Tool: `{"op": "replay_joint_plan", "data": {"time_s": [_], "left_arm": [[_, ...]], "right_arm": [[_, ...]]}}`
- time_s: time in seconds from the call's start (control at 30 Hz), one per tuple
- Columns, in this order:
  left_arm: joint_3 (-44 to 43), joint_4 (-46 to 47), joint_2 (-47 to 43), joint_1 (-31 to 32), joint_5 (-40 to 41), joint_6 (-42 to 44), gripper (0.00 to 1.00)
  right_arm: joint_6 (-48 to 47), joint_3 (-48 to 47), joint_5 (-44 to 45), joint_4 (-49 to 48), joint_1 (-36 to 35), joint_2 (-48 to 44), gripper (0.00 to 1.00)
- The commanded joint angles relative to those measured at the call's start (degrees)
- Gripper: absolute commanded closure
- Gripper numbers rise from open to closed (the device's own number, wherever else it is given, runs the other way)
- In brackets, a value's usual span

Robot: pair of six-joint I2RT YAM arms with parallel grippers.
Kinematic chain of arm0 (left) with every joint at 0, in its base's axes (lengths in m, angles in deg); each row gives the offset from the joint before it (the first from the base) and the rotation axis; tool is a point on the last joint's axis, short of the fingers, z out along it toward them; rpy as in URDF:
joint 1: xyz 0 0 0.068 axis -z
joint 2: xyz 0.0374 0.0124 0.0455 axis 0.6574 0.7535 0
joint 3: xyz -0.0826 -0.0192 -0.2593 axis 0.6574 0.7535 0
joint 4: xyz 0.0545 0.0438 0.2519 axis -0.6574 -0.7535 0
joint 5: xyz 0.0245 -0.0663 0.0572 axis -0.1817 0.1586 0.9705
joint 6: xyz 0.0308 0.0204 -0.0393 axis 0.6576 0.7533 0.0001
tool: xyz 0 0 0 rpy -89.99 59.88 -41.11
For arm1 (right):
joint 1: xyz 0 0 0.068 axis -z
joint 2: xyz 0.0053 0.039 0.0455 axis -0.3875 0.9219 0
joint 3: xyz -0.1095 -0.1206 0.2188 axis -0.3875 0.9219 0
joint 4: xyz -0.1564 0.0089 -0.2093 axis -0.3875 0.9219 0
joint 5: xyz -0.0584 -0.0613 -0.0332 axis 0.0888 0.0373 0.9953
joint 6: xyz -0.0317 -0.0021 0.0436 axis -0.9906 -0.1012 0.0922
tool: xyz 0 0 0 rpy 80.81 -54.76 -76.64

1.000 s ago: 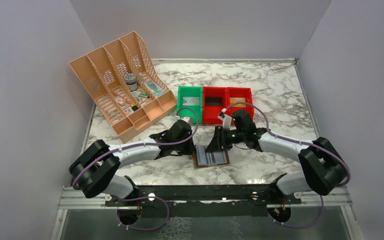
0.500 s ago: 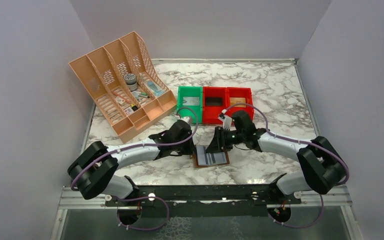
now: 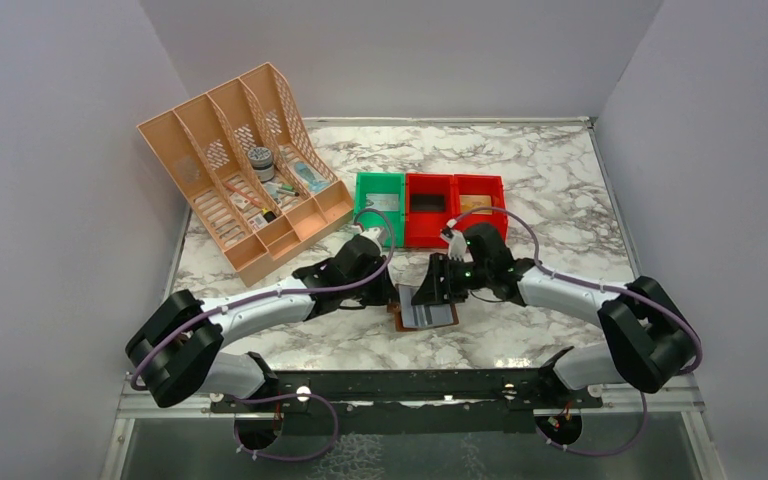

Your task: Take the credit cards out of the card holder

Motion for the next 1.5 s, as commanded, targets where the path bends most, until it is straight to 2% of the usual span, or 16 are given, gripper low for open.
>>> {"op": "replay_joint_plan", "data": {"time_s": [0.0, 0.2, 0.5, 0.77, 0.9, 1.1, 1.47], "left_arm": [[-2.11, 1.20, -1.56, 0.53, -1.83, -0.21, 1.00], [-2.44, 1.17, -1.51, 0.88, -1.67, -0.35, 1.00], [-2.52, 1.02, -1.23, 1.15, -1.36, -0.42, 1.00], [-2.42, 0.97, -1.32, 1.20, -1.20, -0.39, 1.00], [-2.13, 0.78, -1.71, 1.20, -0.90, -0.51, 1.00], [-2.25, 0.53, -2.02, 1.22, -0.51, -0.49, 1.00], [-2.06, -2.86, -1.96, 1.19, 2.03, 0.57, 1.00]], "right_arm": [[-2.42, -2.22, 2.19, 1.92, -0.39, -2.26, 0.44], [-3.98, -4.60, 1.02, 2.50, -1.54, 0.40, 0.40], [-5.04, -8.36, 8.36, 5.21, -4.93, 5.45, 0.40], [-5.87, -9.32, 11.04, 6.48, -6.22, 7.82, 0.42], [-5.52, -9.39, 13.28, 7.36, -6.41, 5.54, 0.42], [-6.16, -11.41, 21.52, 12.60, -6.68, 4.58, 0.46], [-6.76, -10.21, 31.08, 18.75, -6.68, -3.32, 0.50]]}}
